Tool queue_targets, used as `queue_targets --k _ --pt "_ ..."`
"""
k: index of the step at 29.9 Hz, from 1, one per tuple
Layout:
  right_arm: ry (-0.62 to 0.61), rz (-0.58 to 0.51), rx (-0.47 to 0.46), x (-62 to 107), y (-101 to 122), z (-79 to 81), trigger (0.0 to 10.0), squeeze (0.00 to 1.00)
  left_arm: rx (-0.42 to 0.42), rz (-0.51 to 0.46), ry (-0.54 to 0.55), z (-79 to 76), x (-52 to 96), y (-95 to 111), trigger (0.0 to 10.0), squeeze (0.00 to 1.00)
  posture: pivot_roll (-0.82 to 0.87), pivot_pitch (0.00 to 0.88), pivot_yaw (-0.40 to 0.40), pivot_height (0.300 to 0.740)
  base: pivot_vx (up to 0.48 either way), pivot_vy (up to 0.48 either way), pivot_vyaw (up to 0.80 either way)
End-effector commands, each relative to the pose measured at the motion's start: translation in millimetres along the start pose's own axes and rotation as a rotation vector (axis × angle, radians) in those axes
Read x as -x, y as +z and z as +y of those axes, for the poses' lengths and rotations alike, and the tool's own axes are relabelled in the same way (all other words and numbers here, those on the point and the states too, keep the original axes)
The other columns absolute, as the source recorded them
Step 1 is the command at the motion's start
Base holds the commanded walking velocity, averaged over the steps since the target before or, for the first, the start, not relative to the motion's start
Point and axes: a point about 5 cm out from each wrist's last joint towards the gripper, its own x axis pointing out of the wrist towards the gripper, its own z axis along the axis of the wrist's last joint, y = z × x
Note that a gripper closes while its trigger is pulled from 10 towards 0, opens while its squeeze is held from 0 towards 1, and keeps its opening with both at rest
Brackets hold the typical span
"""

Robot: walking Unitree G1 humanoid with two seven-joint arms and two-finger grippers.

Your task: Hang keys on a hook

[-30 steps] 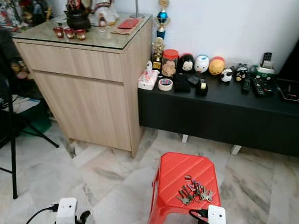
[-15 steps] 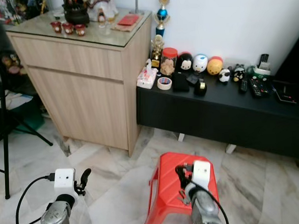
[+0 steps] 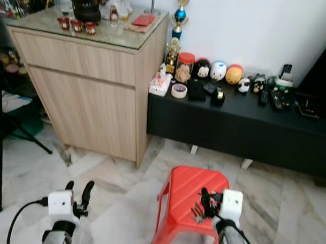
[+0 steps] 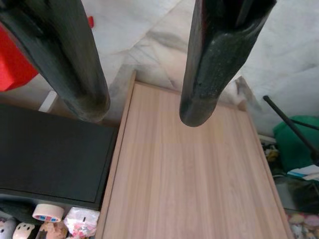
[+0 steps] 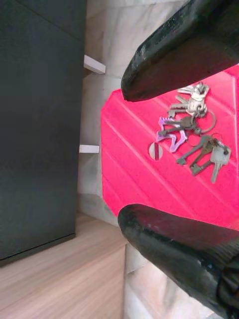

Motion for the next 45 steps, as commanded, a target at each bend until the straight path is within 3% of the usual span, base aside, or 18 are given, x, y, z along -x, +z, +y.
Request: queue_targets --k 1,4,13,24,29,36,42,45 --pt "0.008 -0.039 0.021 -0.7 5.4 1.6 10.0 0.0 0.009 0.011 -0.019 -6.1 -1.2 -0.1 10.0 0.0 0.15 0.0 -0.171 0.74 0.0 0.0 0.0" --pt "-0.005 -0.04 -0.022 -0.6 3.2 8.5 10.0 0.0 -0.015 0.002 -0.07 -10.9 -7.5 8.1 10.0 0.0 0.19 0.0 -0.119 0.74 0.0 0.0 0.0" --pt "-0.046 -0.012 -0.074 1.8 -7.0 23.2 10.0 0.0 -0.051 0.001 -0.106 -1.6 -15.5 18.8 10.0 0.0 0.19 0.0 -0.048 0.74 0.0 0.0 0.0" --pt "-0.071 -0.024 -0.058 -1.0 0.6 3.7 10.0 0.0 -0.007 0.0 -0.134 -18.4 -17.3 20.2 10.0 0.0 0.15 0.0 -0.059 0.74 0.0 0.0 0.0" --pt "-0.065 -0.099 -0.063 -10.9 19.4 9.4 10.0 0.0 -0.011 0.009 -0.163 -18.8 -25.4 21.7 10.0 0.0 0.12 0.0 -0.053 0.74 0.0 0.0 0.0" --pt "-0.031 -0.107 -0.043 -16.4 28.3 13.3 10.0 0.0 -0.009 -0.032 -0.136 -13.3 -37.9 32.1 10.0 0.0 0.1 0.0 -0.094 0.74 0.108 0.0 -0.07" --pt "-0.047 -0.126 0.0 -15.2 34.0 3.7 10.0 0.0 -0.007 -0.019 -0.137 -19.4 -31.0 25.1 10.0 0.0 0.11 0.0 -0.11 0.74 0.262 0.0 -0.26" --pt "-0.071 -0.139 -0.034 -18.0 39.8 0.8 10.0 0.0 -0.001 -0.018 -0.143 -21.8 -29.3 24.5 10.0 0.0 0.1 0.0 -0.106 0.74 0.26 0.0 0.0"
